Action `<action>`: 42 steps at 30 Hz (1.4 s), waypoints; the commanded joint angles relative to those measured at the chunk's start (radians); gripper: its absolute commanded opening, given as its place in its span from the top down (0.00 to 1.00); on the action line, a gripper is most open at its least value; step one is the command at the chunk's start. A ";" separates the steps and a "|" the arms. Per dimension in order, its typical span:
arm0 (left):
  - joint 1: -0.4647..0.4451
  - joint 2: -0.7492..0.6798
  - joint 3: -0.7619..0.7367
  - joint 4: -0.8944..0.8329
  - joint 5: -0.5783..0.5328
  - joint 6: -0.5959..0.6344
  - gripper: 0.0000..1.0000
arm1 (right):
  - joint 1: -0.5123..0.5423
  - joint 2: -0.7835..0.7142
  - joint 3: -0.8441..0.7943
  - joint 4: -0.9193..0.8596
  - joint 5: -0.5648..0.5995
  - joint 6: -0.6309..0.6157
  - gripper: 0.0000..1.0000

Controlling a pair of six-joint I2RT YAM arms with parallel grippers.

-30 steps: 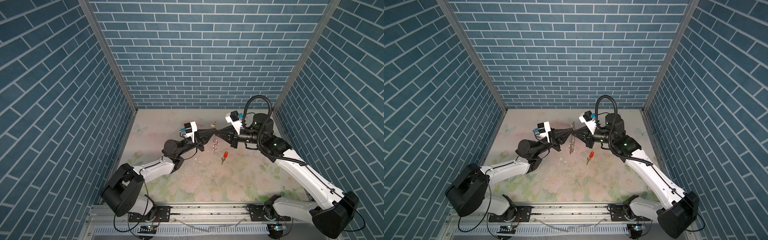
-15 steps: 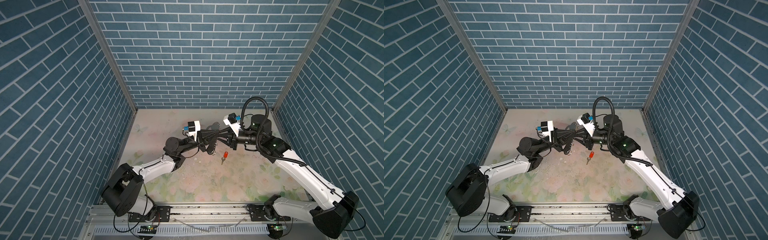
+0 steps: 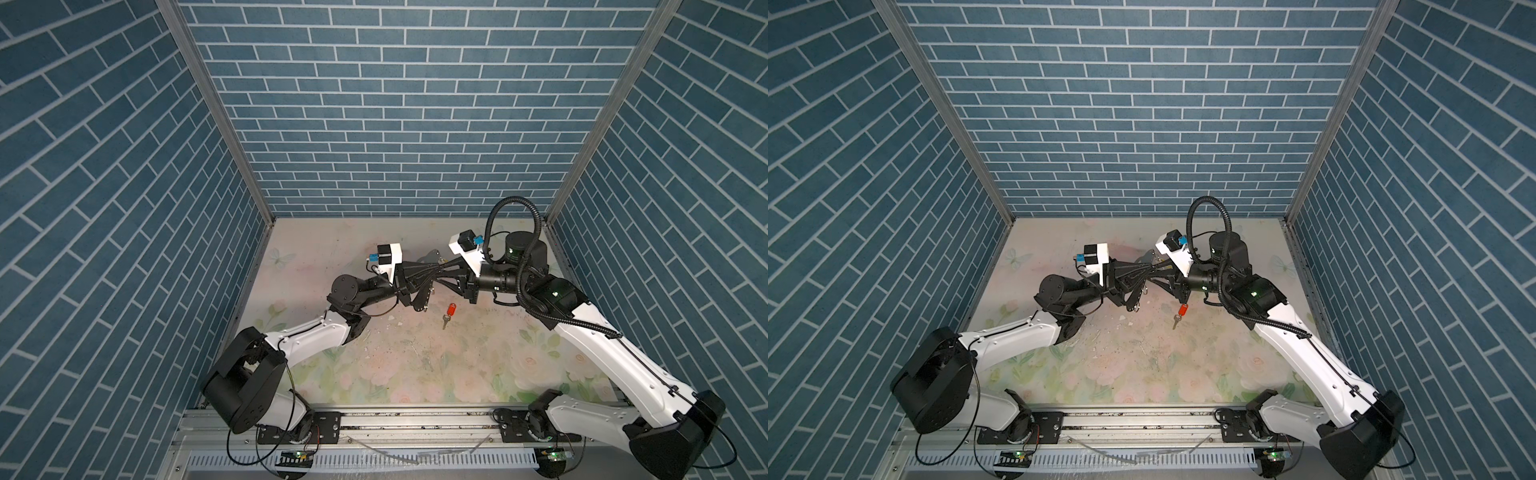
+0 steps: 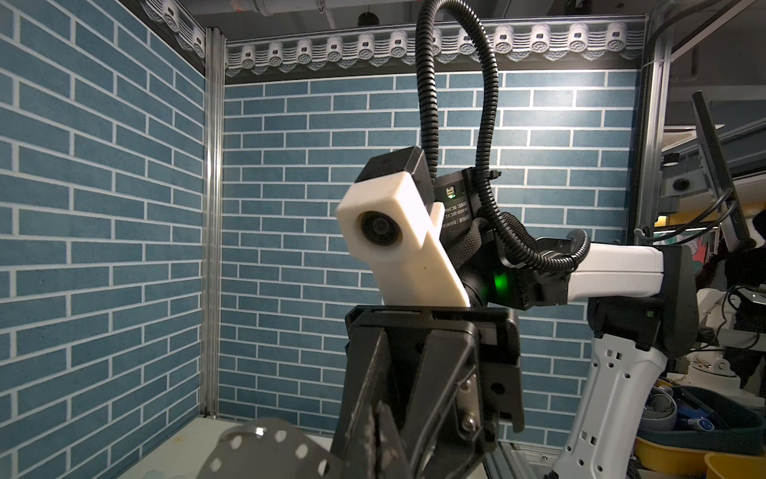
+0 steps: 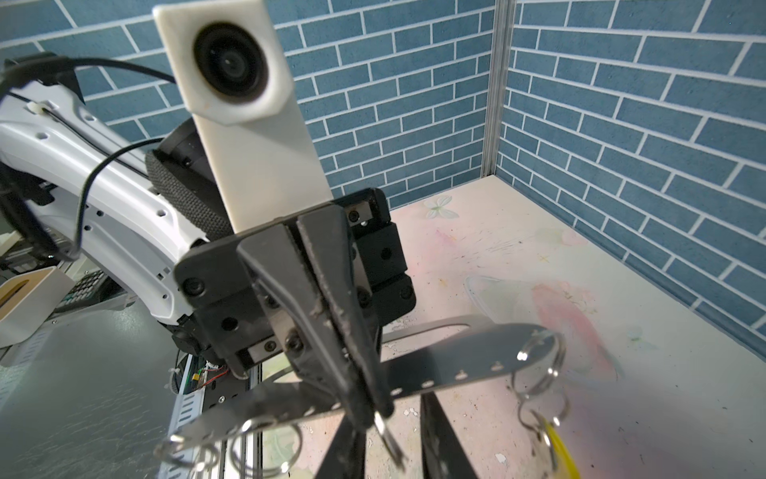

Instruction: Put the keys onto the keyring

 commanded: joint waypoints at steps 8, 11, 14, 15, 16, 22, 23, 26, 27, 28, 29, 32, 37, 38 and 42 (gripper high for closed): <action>0.017 -0.015 -0.010 0.046 0.014 -0.035 1.00 | 0.007 -0.065 0.007 -0.096 0.059 -0.095 0.81; 0.018 -0.011 -0.010 0.053 0.015 -0.041 1.00 | 0.007 -0.086 -0.003 -0.092 0.080 -0.096 0.81; 0.020 -0.006 -0.005 0.064 0.021 -0.054 1.00 | 0.007 -0.091 -0.002 -0.087 0.090 -0.098 0.80; 0.020 -0.003 -0.003 0.069 0.026 -0.061 1.00 | 0.007 -0.090 0.001 -0.087 0.091 -0.100 0.79; 0.020 0.000 -0.001 0.072 0.030 -0.065 1.00 | 0.007 -0.090 0.004 -0.086 0.091 -0.102 0.78; 0.021 0.010 0.014 0.071 0.061 -0.087 1.00 | 0.006 -0.072 0.023 -0.080 0.097 -0.112 0.77; 0.022 0.011 0.016 0.067 0.070 -0.092 1.00 | 0.007 -0.072 0.023 -0.076 0.097 -0.111 0.77; 0.022 0.015 0.028 0.052 0.089 -0.100 1.00 | 0.005 -0.071 0.028 -0.069 0.094 -0.112 0.77; 0.022 0.019 0.031 0.054 0.090 -0.102 1.00 | 0.005 -0.068 0.030 -0.070 0.092 -0.112 0.77; 0.022 0.020 0.030 0.060 0.091 -0.104 1.00 | 0.005 -0.066 0.033 -0.070 0.088 -0.112 0.77; 0.021 0.021 0.029 0.066 0.091 -0.107 1.00 | 0.005 -0.062 0.036 -0.071 0.084 -0.112 0.77; 0.022 0.029 0.037 0.071 0.099 -0.116 1.00 | 0.005 -0.056 0.042 -0.071 0.068 -0.112 0.78; 0.022 0.044 0.053 0.072 0.117 -0.133 1.00 | 0.005 -0.046 0.047 -0.068 0.044 -0.111 0.81; 0.022 0.047 0.055 0.072 0.119 -0.135 1.00 | 0.005 -0.043 0.049 -0.067 0.039 -0.111 0.82; 0.021 0.051 0.057 0.073 0.122 -0.136 1.00 | 0.005 -0.042 0.053 -0.062 0.024 -0.111 0.87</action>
